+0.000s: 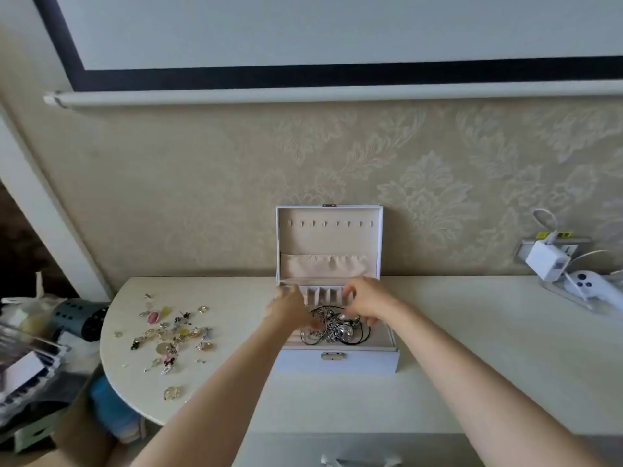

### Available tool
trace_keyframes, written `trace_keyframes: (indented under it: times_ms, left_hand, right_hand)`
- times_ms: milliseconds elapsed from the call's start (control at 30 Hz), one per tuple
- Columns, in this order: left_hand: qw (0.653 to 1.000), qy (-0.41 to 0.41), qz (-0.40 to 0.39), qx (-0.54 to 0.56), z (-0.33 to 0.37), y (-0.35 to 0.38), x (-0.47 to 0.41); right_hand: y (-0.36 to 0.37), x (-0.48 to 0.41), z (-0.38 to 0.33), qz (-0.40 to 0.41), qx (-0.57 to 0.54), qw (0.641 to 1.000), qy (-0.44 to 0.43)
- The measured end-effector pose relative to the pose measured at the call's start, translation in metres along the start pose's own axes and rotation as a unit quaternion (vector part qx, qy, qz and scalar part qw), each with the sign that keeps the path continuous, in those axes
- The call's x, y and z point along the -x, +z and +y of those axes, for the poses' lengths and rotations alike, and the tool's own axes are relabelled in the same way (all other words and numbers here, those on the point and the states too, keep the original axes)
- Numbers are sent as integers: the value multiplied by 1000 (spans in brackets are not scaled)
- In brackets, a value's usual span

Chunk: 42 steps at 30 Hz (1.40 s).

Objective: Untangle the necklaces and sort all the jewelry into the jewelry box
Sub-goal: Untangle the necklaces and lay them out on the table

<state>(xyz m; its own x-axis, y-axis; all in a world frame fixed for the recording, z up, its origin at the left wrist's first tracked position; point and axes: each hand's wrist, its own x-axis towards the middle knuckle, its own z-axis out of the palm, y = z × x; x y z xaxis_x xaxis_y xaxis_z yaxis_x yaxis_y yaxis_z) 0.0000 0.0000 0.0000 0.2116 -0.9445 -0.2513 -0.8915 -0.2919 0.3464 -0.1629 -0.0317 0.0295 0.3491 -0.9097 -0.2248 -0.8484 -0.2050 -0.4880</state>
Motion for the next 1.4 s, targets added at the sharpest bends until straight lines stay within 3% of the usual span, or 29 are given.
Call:
trace_keyframes:
  times_ms: [133, 500, 633, 800, 1033, 1133, 1233, 1400]
  left_hand:
    - [998, -18, -20, -59, -2, 21, 5]
    - [991, 115, 31, 57, -8, 41, 4]
    - [983, 109, 59, 138, -6, 49, 7]
    - [991, 83, 28, 98, -2, 45, 4]
    - [984, 109, 61, 127, -7, 47, 9]
    - [973, 155, 34, 166, -2, 47, 12]
    - [980, 164, 10, 115, 6, 45, 9]
    - [989, 147, 18, 26, 18, 44, -1]
  right_hand:
    - [19, 6, 19, -27, 41, 998, 44]
    - [58, -3, 19, -1, -28, 999, 27]
    - [58, 3, 28, 22, -170, 985, 27]
    - [61, 9, 37, 48, -308, 950, 36]
    - [66, 14, 29, 70, -282, 957, 6]
    - [69, 14, 30, 90, -276, 957, -8]
    - [67, 17, 28, 115, -323, 939, 11]
    - [53, 15, 33, 41, -353, 935, -15]
